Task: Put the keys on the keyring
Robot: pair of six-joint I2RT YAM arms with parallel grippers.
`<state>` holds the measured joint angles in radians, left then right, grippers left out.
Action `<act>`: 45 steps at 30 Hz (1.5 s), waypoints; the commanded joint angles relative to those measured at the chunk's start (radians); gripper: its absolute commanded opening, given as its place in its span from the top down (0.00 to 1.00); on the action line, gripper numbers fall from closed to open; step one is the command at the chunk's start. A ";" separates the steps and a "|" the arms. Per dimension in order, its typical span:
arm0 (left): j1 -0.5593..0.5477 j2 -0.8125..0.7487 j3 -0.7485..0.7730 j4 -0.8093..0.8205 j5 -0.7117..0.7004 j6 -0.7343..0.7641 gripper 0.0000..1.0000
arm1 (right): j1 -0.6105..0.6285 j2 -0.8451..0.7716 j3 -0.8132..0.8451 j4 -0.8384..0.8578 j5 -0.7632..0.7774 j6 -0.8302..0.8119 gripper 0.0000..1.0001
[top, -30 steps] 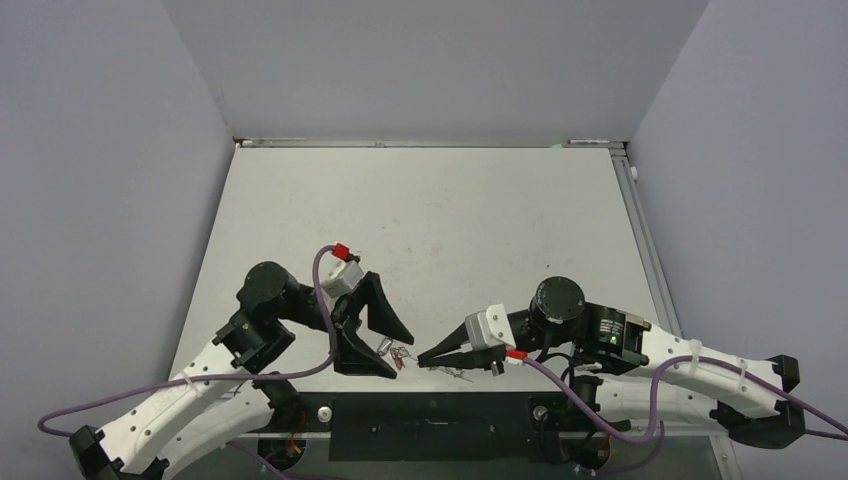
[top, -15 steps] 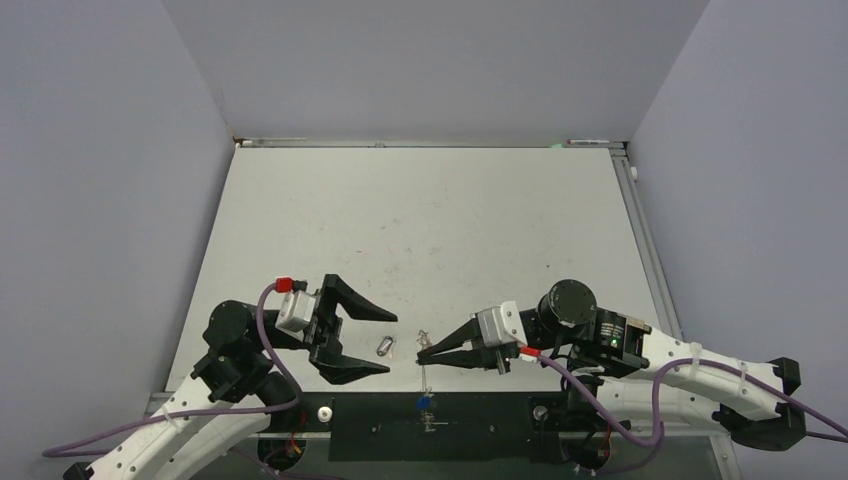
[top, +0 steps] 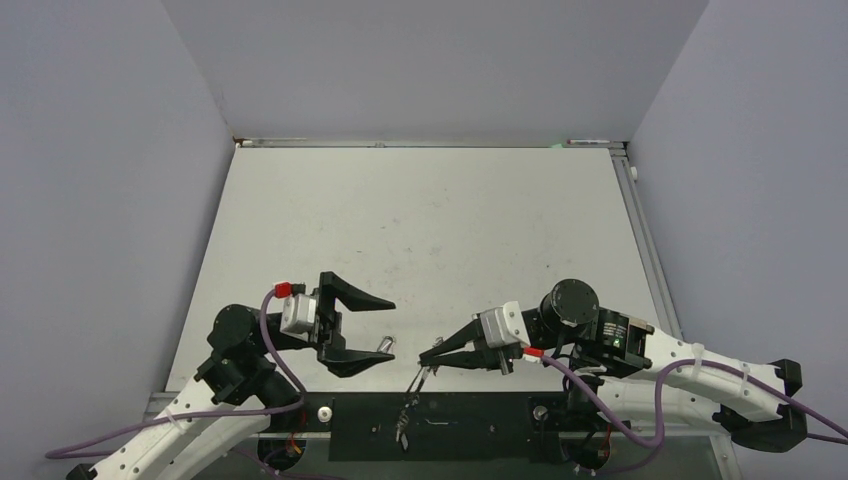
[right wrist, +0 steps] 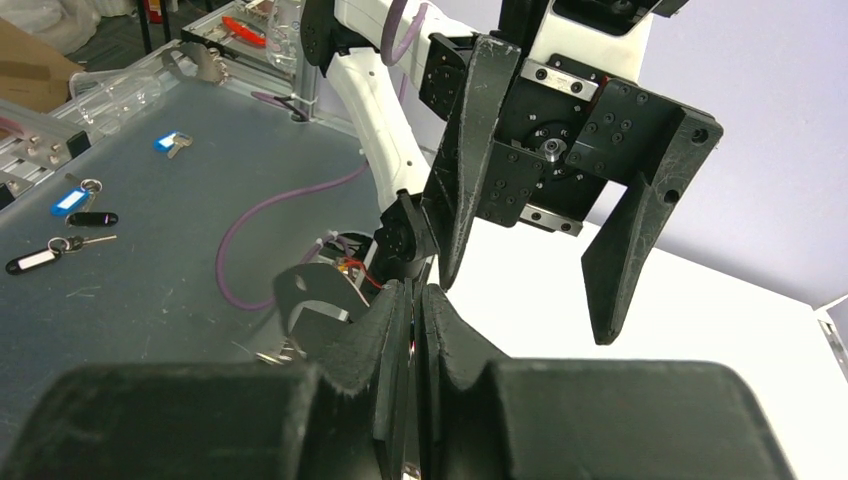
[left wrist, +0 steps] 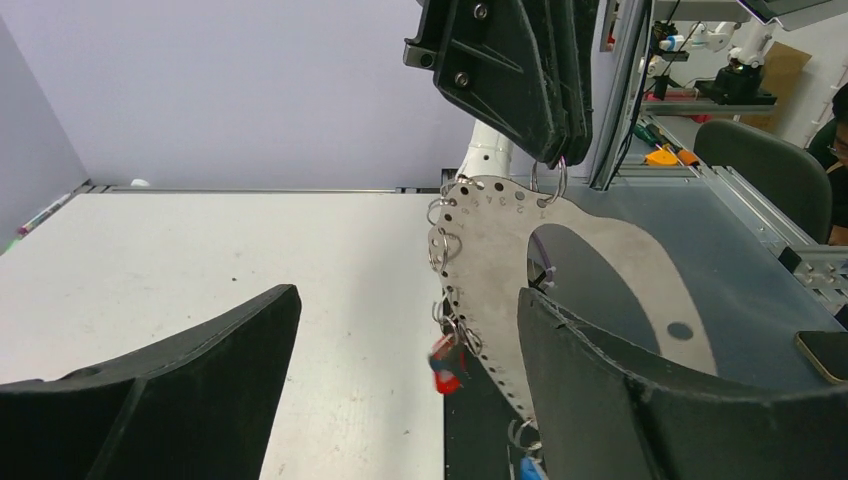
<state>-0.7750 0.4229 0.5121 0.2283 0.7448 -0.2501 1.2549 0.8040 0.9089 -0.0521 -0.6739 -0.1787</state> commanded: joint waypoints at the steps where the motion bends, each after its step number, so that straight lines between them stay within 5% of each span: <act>1: 0.008 -0.025 0.003 0.057 0.016 0.000 0.21 | -0.009 0.005 0.055 0.032 -0.032 -0.022 0.95; 5: 0.010 -0.036 0.011 0.062 -0.021 -0.044 0.08 | -0.010 0.005 0.039 0.066 0.003 -0.001 0.95; 12: 0.009 -0.039 0.095 -0.119 -0.263 -0.117 0.07 | -0.008 0.033 0.022 0.119 0.189 0.058 0.95; 21: 0.009 -0.014 0.156 -0.270 -0.348 -0.070 0.04 | -0.009 0.059 -0.003 0.189 0.314 0.084 0.95; 29: 0.009 -0.088 0.078 -0.196 -0.083 0.115 0.04 | -0.010 0.052 0.031 0.107 0.106 0.053 0.95; 40: 0.010 -0.029 0.095 -0.162 0.058 0.210 0.00 | -0.011 0.063 0.127 -0.078 -0.072 -0.005 0.95; 45: 0.010 0.039 0.112 -0.133 0.086 0.194 0.14 | -0.013 0.066 0.147 -0.112 -0.101 -0.026 0.95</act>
<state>-0.7704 0.4145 0.5789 0.0299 0.7765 -0.0685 1.2495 0.8707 0.9981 -0.1741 -0.7067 -0.1715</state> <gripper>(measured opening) 0.894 0.059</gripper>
